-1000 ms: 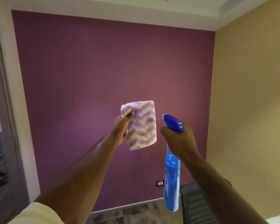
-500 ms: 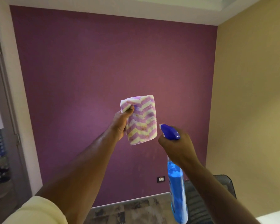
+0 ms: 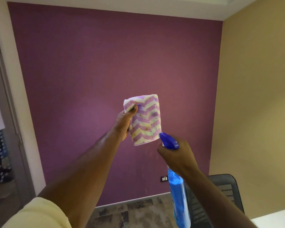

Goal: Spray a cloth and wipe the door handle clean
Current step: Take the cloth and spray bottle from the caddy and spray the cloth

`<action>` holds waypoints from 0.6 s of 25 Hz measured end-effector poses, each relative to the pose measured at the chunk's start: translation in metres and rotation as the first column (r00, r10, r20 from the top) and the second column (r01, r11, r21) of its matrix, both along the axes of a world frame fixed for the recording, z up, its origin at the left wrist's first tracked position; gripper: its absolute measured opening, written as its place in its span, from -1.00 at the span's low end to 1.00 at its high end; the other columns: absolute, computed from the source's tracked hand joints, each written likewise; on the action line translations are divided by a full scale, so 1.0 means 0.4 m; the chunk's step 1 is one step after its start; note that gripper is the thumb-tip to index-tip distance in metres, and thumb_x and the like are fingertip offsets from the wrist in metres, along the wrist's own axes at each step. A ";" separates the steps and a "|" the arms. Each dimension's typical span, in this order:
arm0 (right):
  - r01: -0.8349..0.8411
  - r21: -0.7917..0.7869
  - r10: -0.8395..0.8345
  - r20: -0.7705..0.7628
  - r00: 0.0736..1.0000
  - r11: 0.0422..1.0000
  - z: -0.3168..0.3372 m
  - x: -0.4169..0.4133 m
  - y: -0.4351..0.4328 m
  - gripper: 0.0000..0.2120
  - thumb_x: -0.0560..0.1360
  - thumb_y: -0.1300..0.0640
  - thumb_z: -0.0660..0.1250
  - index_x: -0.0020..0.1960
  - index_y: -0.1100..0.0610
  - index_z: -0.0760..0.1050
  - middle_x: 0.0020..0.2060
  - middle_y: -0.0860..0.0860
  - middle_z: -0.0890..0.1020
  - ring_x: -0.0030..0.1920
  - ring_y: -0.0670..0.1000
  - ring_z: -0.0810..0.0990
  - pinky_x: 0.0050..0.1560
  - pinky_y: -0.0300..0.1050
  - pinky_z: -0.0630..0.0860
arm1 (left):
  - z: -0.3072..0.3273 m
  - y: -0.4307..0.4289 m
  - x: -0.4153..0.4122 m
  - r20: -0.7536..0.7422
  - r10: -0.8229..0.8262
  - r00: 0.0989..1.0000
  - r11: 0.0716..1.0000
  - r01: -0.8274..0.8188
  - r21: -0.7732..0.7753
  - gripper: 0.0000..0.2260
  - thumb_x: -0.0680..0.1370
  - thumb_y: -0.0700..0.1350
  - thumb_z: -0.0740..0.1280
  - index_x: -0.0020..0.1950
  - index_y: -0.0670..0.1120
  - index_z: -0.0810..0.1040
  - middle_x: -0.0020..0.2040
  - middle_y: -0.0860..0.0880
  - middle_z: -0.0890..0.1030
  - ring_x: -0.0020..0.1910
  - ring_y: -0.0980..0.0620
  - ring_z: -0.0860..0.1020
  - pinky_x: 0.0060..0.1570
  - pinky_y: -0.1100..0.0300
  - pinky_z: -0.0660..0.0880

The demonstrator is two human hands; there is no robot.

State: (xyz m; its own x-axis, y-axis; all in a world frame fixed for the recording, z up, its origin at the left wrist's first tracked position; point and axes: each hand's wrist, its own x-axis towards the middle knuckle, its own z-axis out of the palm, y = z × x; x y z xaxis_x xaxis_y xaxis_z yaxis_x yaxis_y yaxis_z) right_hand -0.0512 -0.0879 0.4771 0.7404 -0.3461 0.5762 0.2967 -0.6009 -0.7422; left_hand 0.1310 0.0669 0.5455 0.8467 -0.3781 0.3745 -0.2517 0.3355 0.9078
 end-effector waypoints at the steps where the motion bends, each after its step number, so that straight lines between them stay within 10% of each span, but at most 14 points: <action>1: -0.010 -0.022 0.010 0.004 1.000 1.000 -0.001 -0.001 0.006 -0.86 0.29 -0.06 0.32 -0.21 -0.04 0.45 -0.52 -0.09 0.43 -0.48 -0.10 0.36 -0.40 -0.07 0.44 | -0.002 -0.002 -0.001 -0.003 0.005 1.000 1.000 -0.005 0.002 -0.46 0.53 0.16 0.49 0.40 -0.13 0.60 0.31 -0.19 0.68 0.27 -0.25 0.67 0.27 -0.36 0.59; 15: -0.058 -0.063 0.052 -0.090 0.995 0.996 -0.026 -0.005 0.057 -0.76 0.31 -0.03 0.35 -0.41 0.00 0.34 -0.62 -0.10 0.34 -0.56 -0.11 0.31 -0.43 -0.14 0.40 | -0.027 -0.008 -0.023 -0.040 0.051 0.998 0.998 -0.051 0.022 -0.58 0.63 0.11 0.43 0.38 -0.11 0.61 0.29 -0.15 0.70 0.24 -0.20 0.69 0.24 -0.32 0.62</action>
State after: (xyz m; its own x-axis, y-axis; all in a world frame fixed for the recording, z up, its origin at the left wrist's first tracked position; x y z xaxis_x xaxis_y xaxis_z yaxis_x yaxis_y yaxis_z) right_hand -0.0532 -0.0653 0.4668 0.8063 -0.2675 0.5275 0.2652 -0.6336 -0.7267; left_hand 0.1219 0.0638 0.5346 0.8794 -0.3414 0.3319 -0.2308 0.3039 0.9243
